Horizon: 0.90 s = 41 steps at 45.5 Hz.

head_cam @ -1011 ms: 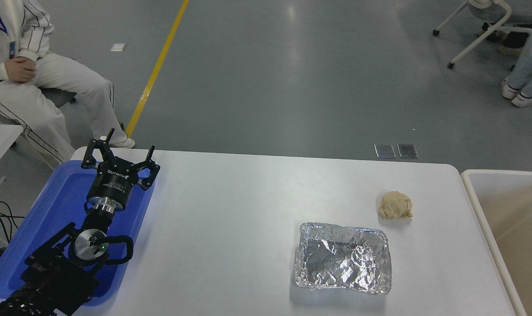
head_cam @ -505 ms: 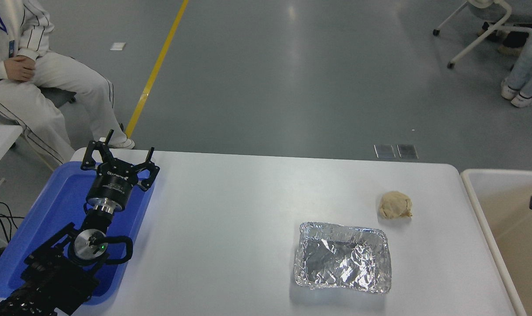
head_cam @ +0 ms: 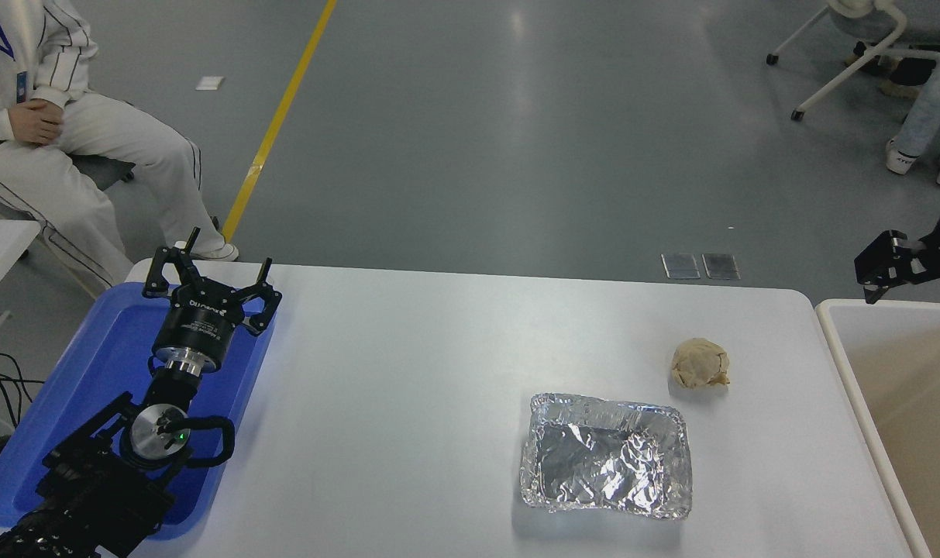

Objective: Pick up paper cup place in dustbin

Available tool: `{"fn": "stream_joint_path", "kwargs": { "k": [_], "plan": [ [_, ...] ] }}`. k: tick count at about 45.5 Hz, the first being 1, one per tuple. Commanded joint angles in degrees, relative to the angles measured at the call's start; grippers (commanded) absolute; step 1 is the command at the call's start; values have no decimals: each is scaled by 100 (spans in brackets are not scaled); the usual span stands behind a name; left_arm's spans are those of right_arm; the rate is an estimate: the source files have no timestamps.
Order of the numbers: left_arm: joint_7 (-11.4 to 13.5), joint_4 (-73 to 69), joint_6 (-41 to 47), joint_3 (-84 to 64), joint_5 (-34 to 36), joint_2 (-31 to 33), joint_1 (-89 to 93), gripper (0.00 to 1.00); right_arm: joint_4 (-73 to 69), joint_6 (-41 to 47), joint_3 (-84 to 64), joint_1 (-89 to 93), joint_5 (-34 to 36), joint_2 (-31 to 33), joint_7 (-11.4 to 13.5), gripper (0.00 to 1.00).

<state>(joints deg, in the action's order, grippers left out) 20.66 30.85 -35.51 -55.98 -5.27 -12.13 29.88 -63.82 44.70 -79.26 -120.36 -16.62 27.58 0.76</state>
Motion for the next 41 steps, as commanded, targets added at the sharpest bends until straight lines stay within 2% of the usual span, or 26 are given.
{"fn": "stream_joint_path", "kwargs": {
  "k": [1, 41],
  "plan": [
    [0, 0, 0, 0, 0, 0, 0, 100, -245, 30, -125, -760, 484, -595, -6, 100],
    [-9, 0, 0, 0, 0, 0, 9, 100, -325, 30, 394, -453, 317, -1123, -6, 100]
  ]
}}
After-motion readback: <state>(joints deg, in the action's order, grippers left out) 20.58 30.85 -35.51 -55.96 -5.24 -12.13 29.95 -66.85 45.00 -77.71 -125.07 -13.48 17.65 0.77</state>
